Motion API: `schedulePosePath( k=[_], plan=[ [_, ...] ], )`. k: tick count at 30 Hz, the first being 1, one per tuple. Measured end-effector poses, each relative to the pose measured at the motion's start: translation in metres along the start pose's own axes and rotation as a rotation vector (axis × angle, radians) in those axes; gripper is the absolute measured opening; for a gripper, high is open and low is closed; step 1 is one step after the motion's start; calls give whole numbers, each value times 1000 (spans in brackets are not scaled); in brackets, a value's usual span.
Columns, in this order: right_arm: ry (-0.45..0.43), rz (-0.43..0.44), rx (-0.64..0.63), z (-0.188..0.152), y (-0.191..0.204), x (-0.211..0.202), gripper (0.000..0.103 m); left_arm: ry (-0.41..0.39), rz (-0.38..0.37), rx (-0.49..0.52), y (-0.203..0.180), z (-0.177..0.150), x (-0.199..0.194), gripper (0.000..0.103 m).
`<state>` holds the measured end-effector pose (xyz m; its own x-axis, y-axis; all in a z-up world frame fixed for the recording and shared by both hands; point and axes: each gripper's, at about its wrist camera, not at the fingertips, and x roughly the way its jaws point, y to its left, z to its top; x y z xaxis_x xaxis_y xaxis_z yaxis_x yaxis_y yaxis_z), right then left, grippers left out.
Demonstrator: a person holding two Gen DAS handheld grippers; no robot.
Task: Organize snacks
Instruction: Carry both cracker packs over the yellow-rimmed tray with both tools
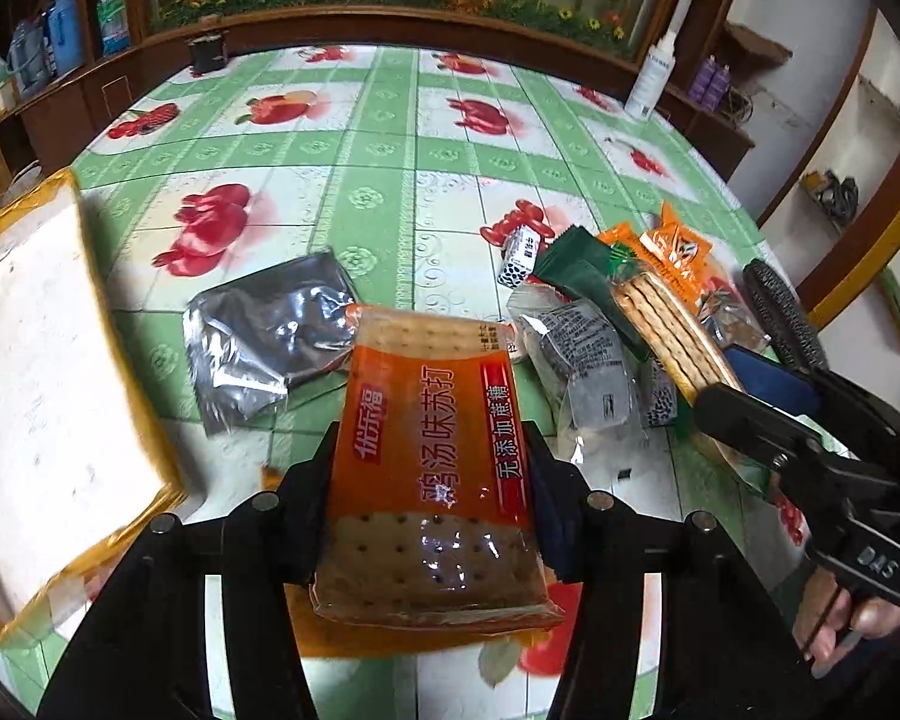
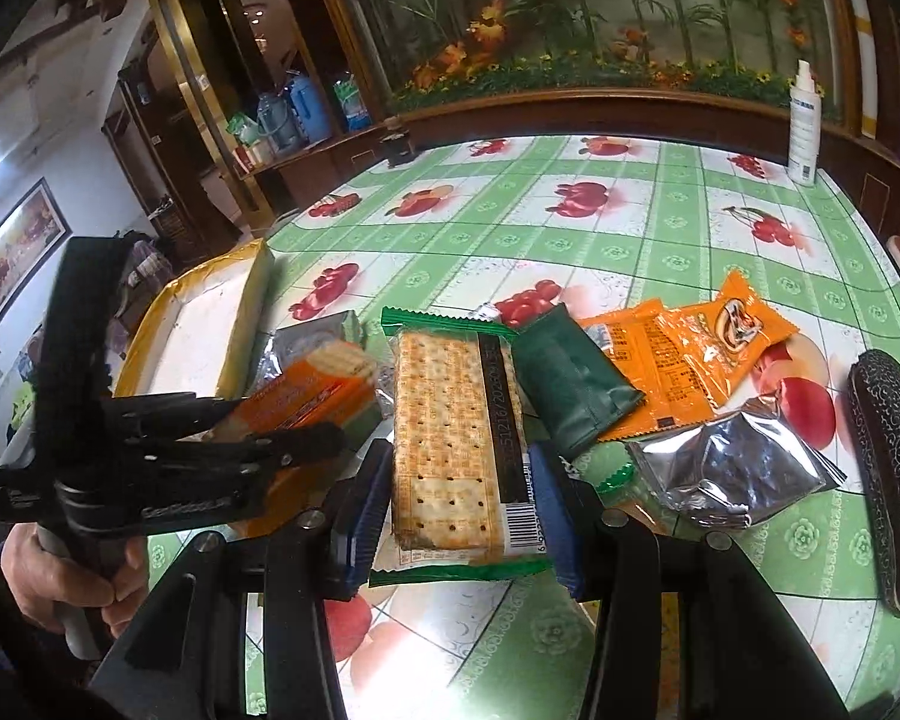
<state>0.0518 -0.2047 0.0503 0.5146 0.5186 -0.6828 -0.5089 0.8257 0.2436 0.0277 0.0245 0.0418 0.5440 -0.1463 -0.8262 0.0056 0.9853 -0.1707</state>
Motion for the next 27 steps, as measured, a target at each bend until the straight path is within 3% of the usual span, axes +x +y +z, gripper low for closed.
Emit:
schedulePosePath(
  k=[11,27],
  plan=[
    [-15,39,-49,-5,21,1,48,-66,-27,-48,19,-16,-24,53],
    [-15,107,-12,-6,39,4,47,-163,-7,-107,55,-25,-64,53]
  ],
)
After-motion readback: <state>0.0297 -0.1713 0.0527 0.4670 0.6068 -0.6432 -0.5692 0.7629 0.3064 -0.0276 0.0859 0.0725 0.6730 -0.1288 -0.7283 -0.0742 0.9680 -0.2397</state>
